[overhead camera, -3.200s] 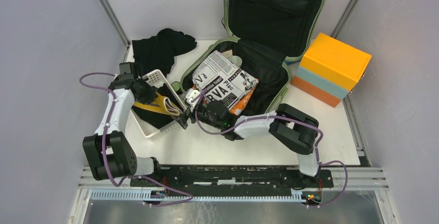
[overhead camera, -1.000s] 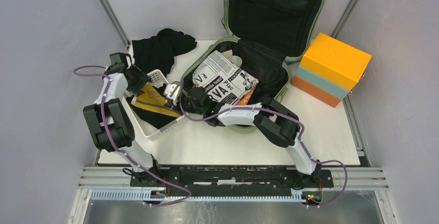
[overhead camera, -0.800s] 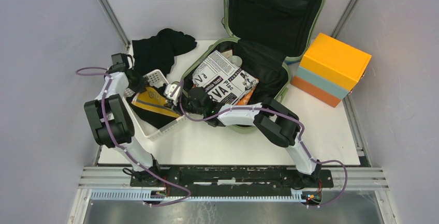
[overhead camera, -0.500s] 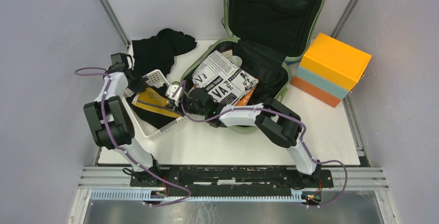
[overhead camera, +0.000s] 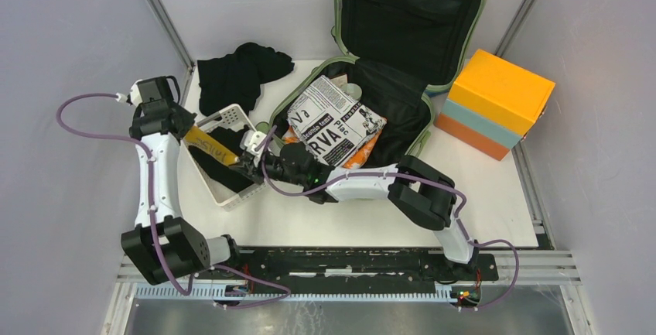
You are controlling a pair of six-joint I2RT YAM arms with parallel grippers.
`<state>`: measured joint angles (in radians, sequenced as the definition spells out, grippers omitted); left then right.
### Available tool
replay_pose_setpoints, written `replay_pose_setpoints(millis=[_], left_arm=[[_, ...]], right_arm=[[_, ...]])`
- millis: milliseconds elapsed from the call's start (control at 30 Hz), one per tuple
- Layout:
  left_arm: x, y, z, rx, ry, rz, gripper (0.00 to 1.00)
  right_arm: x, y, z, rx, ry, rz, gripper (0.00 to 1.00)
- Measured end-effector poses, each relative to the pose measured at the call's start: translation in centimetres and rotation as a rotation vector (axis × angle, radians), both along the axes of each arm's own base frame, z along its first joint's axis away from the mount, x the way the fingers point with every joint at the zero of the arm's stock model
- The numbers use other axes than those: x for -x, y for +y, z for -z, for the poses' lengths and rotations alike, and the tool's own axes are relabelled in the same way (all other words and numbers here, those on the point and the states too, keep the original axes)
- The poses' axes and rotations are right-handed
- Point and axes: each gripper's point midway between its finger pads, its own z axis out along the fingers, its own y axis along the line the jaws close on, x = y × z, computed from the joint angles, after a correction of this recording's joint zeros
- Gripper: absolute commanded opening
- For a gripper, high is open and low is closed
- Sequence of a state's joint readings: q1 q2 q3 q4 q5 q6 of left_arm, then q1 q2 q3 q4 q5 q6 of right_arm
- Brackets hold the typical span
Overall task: Open, take out, and arrange the luggage
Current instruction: Adjust the clothes in the bin.
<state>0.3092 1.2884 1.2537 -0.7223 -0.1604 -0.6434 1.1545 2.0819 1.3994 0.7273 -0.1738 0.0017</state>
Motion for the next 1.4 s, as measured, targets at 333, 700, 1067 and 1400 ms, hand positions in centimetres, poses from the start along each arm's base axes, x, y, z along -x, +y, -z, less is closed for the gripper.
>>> replay_pose_setpoints(millis=[333,700,1067,1400], left_arm=[[2.8,2.7,-0.3,-0.174,0.107,-0.031,0.02],[-1.1,3.5,5.1,-0.158,0.279,0.079,0.02],[-0.7,3.9,2.9,-0.241,0.265,0.093,0.02],[-1.6,2.9,5.0,-0.248,0.353,0.164,0.02]], right_arm=[[1.8,2.3,-0.8,-0.173,0.251,0.082,0.03],[-0.9,3.4,4.7,-0.302,0.569,0.224,0.04],[1.2,5.4,2.6,-0.413,0.647,0.203,0.14],[0.4,4.7,4.2,-0.464,0.749,0.221,0.15]])
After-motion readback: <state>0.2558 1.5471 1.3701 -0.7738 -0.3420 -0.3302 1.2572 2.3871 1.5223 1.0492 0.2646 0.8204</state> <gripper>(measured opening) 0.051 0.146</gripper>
